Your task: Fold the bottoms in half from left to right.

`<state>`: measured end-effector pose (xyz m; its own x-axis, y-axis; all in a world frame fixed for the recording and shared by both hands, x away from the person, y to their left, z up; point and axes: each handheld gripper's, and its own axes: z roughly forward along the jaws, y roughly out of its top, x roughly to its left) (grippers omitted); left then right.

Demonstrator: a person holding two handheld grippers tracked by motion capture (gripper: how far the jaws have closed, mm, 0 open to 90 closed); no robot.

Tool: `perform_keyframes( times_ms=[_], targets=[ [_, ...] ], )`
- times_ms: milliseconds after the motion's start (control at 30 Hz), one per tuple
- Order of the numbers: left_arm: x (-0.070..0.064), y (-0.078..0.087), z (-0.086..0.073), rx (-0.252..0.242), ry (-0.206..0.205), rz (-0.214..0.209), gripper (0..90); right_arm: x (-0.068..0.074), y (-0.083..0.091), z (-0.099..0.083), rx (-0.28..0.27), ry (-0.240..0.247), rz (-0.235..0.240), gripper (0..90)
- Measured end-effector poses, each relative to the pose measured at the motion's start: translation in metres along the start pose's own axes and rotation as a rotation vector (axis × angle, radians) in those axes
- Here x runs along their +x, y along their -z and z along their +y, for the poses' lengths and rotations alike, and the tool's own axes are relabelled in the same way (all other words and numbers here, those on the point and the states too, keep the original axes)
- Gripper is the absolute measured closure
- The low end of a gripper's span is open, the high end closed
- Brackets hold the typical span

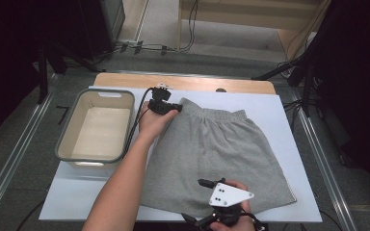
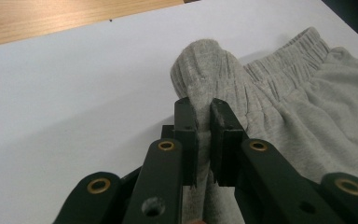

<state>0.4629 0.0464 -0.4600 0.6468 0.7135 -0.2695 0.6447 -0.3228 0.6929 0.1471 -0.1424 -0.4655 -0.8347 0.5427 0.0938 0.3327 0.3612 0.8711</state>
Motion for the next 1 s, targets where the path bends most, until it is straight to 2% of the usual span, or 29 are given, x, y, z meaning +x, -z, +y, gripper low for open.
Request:
perform_keyframes(
  times_ms=[133,167,233,333,400,500,700,800,1000],
  targets=[
    [-0.002,0.001,0.002,0.007,-0.008,0.002,82.8,0.008,-0.021,0.012,0.026,0.022,0.029,0.3],
    [-0.002,0.002,0.002,0.008,-0.012,0.002,82.8,0.010,-0.026,0.014,0.030,0.026,0.033,4.9],
    [-0.004,0.003,0.003,0.007,-0.025,0.002,82.8,0.013,-0.035,0.018,0.031,0.035,0.039,6.3],
    [-0.005,0.005,0.004,0.005,-0.033,-0.002,82.7,0.017,-0.050,0.023,0.047,0.030,0.057,6.8],
    [-0.005,0.006,0.005,-0.003,-0.027,-0.009,82.7,0.019,-0.059,0.026,0.048,0.022,0.069,13.4],
    [-0.006,0.005,0.005,-0.003,-0.030,-0.008,82.7,0.022,-0.073,0.028,0.073,0.014,0.079,14.7],
    [-0.006,0.006,0.005,-0.001,-0.038,-0.004,82.7,0.033,-0.098,0.028,0.123,0.031,0.116,29.9],
    [-0.006,0.006,0.004,0.003,-0.046,-0.004,82.6,0.036,-0.109,0.028,0.141,0.037,0.124,34.3],
    [-0.008,0.008,0.005,0.002,-0.059,-0.007,82.6,0.037,-0.127,0.024,0.173,0.049,0.098,38.3]
  ],
)
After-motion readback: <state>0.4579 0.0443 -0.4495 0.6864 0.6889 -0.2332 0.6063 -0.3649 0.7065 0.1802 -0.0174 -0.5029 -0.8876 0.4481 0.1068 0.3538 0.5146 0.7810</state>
